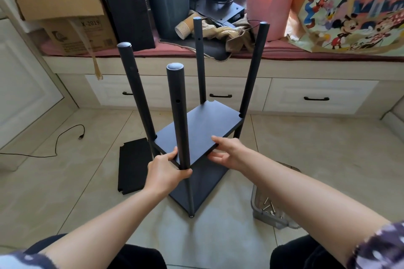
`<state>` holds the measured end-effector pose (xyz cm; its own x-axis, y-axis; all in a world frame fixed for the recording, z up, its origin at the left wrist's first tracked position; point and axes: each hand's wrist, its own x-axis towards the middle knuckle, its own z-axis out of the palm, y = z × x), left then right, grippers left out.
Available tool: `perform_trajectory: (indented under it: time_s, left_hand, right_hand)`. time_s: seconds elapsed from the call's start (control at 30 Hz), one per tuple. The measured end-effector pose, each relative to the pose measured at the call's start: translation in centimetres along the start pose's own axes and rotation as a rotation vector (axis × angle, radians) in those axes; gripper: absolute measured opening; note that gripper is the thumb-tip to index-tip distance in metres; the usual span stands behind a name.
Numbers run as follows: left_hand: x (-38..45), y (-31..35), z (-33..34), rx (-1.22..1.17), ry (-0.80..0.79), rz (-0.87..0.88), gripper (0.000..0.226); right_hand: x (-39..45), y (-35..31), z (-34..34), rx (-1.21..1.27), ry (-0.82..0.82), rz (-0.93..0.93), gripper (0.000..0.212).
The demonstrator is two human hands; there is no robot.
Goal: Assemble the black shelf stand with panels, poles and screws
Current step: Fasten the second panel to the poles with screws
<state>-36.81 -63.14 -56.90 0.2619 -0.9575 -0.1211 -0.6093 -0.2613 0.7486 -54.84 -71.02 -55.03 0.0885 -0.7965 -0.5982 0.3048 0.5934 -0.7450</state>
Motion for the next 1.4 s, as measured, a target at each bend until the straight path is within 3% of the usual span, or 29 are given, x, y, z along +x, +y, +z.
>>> perform_trajectory:
  time_s: [0.23, 0.33, 0.57, 0.73, 0.9, 1.1, 1.4]
  left_hand:
    - [0.3, -0.4, -1.7, 0.023, -0.062, 0.015, 0.058]
    - [0.6, -0.3, -2.6, 0.022, -0.093, 0.012, 0.052]
    - [1.8, -0.7, -4.9, 0.047, -0.146, 0.021, 0.041]
    - [2.8, -1.3, -5.9, 0.016, -0.192, 0.033, 0.039]
    - [3.7, -1.8, -6.9, 0.036, -0.257, 0.052, 0.038]
    - [5.1, -2.4, -8.3, 0.060, -0.326, 0.010, 0.073]
    - [6.7, -2.8, -9.0, 0.075, -0.326, -0.002, 0.077]
  right_hand:
    - [1.4, -2.8, -1.8, 0.119, 0.083, -0.034, 0.013]
    - [1.7, -3.4, -2.3, 0.145, 0.053, 0.003, 0.018]
    - [2.0, -4.9, -3.4, 0.193, 0.140, -0.036, 0.074]
    - [2.0, -5.6, -3.3, 0.142, 0.145, -0.043, 0.092]
    - [2.0, -6.8, -3.8, 0.013, 0.152, -0.033, 0.074]
    - [1.6, -6.2, -4.6, -0.098, 0.146, 0.007, 0.049]
    - [0.8, -3.3, -5.8, -0.199, 0.153, -0.043, 0.022]
